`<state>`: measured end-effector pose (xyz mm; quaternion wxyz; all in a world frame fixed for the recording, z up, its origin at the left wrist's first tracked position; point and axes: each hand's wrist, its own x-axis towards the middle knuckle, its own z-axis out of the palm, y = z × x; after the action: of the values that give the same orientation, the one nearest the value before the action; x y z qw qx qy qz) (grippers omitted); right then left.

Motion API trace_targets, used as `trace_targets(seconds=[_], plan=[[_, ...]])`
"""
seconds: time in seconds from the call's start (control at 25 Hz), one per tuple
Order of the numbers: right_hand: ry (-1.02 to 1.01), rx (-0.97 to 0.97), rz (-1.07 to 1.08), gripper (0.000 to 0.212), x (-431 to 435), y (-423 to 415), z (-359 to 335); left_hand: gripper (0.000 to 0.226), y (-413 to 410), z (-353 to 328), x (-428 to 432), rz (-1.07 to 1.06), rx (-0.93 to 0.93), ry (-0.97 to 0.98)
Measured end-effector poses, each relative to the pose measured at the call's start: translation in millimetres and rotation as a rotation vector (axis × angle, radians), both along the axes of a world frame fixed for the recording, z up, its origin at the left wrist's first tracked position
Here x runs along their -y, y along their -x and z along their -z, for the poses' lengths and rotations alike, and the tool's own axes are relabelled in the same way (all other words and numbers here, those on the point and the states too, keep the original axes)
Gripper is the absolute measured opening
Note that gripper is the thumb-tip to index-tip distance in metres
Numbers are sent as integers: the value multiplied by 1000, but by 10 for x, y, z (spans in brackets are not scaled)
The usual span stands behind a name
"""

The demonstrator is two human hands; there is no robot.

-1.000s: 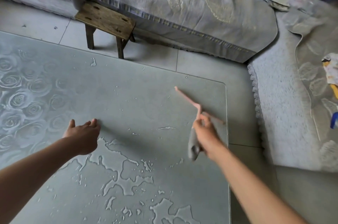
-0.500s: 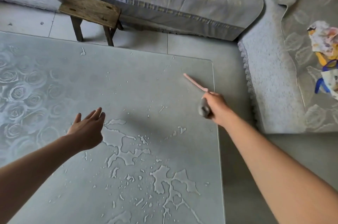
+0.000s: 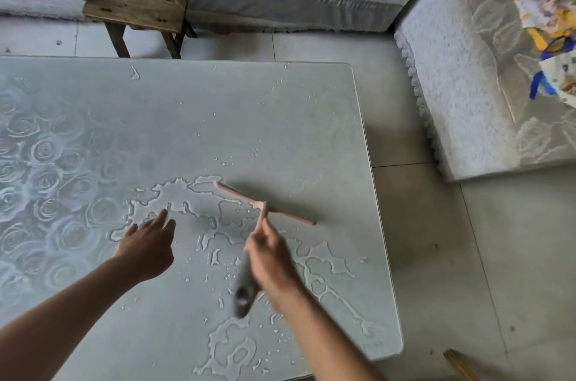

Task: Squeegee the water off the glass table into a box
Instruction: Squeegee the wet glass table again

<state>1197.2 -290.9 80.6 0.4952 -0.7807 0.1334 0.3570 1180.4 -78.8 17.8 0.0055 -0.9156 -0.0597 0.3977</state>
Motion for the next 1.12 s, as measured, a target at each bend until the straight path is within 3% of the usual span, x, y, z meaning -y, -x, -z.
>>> trace_targets(seconds=[0.12,0.28,0.44,0.6,0.72,0.8,0.88,1.0,1.12], plan=[[94,87,168,19,449,-532,-30,56,188,29,-74,22,-3,34],[184,-93,538,13,625,-583,46,55,408,165,-177,30,-22,69],[138,-49,355,46,-137,188,158,52,581,232,-218,65,-24,97],[-59,-87,429,16,-262,309,-7,55,575,256,-268,93,-53,112],[58,22,534,23,425,161,-195,57,564,218,-320,184,-90,103],[91,-23,759,20,863,250,-305,56,562,207,-369,261,-98,93],[81,-135,942,35,972,463,-272,58,583,229,-403,334,-86,77],[100,-160,896,25,454,736,18,58,599,270,-455,403,-71,64],[23,-114,770,47,-319,873,69,57,629,277,-464,432,-71,37]])
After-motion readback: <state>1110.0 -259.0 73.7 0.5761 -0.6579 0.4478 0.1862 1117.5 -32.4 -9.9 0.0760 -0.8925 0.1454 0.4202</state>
